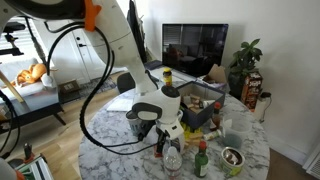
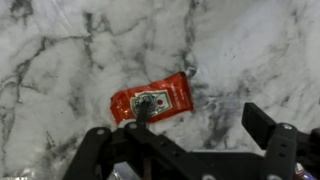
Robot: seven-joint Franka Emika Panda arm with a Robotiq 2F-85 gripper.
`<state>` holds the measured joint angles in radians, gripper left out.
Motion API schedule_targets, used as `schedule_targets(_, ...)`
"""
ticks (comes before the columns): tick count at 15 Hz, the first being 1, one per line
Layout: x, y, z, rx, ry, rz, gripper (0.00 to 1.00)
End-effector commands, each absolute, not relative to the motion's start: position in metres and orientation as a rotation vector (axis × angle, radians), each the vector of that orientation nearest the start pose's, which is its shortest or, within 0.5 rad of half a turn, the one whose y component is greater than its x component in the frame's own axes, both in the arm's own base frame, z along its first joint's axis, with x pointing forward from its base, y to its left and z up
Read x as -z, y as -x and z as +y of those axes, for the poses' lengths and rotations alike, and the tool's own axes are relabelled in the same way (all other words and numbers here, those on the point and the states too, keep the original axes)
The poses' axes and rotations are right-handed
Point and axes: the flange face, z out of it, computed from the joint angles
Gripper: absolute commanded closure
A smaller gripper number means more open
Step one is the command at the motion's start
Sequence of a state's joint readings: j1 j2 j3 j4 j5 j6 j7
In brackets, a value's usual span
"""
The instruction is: Place the metal cup upright then put two red packets into it
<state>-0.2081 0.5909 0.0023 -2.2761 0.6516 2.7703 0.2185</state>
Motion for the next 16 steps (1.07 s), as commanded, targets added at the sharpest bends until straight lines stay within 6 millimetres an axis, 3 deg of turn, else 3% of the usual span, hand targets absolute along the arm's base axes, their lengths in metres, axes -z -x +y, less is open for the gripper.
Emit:
schedule_targets(1, -0.076, -0.474, -0.132, -0.138, 2.512, 1.502, 0.3)
schedule_targets(10, -0.084, -0.48, -0.128, -0.135, 2.502, 1.486, 0.98)
schedule_targets(16, -0.1, -0.479, -0.119, -0.154, 2.541, 1.438, 1.0)
